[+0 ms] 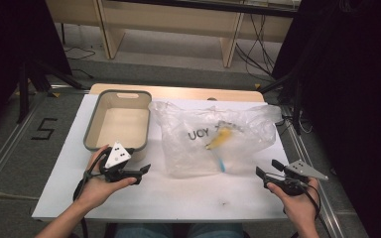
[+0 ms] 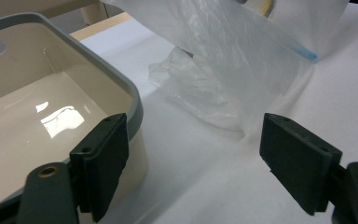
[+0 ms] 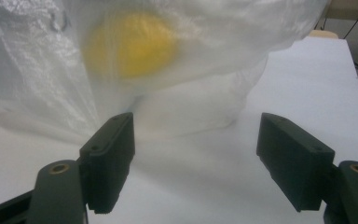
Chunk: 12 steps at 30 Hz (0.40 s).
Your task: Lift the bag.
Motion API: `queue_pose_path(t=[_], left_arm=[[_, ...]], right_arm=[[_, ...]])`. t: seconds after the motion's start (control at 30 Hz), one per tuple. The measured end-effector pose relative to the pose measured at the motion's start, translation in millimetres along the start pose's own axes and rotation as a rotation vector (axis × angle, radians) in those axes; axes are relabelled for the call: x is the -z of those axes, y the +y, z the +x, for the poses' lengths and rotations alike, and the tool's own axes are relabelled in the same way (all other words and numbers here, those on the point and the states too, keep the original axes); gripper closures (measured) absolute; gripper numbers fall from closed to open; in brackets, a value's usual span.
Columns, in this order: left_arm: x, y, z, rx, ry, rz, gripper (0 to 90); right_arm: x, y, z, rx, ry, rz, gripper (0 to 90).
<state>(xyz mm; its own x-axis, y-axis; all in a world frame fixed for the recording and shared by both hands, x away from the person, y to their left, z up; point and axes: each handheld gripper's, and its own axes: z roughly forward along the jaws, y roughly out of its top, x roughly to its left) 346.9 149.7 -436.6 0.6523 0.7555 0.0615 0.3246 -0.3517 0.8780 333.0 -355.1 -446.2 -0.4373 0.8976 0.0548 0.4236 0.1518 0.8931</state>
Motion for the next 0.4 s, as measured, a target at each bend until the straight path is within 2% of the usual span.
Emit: queue_pose_path(t=[0.17,0.4], left_arm=[[3.6,-5.6,0.9,-0.014,0.022,-0.002,23.2],[0.7,-11.0,-0.2,-0.018,0.015,0.013,22.0]], right_arm=[[4.8,-5.0,2.5,0.000,0.010,-0.004,28.8],[2.4,-8.2,4.6,0.004,0.019,0.006,28.8]])
